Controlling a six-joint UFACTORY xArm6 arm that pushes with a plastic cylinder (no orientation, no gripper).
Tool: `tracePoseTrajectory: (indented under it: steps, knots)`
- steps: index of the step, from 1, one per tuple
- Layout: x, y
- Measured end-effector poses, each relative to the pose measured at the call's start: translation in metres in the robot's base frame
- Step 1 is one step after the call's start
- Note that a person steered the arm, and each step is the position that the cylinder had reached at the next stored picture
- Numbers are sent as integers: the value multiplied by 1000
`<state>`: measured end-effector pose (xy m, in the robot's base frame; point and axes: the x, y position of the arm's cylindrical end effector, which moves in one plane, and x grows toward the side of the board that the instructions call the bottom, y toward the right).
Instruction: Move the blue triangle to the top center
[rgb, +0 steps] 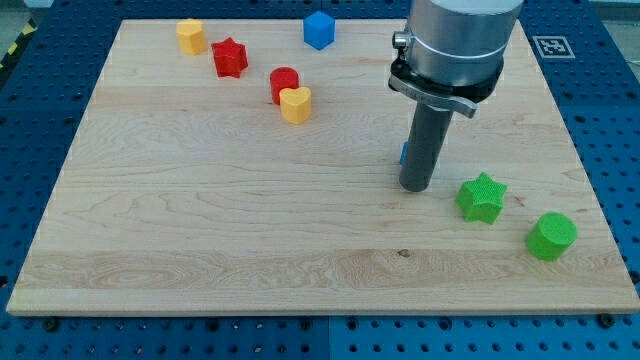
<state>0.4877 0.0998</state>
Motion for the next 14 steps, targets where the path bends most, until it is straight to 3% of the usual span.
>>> tracePoseTrajectory:
  steps: [3,8,11,14]
  knots:
    - [-32,20]
    - [-161,53]
    - [-179,87]
    - [-182,44]
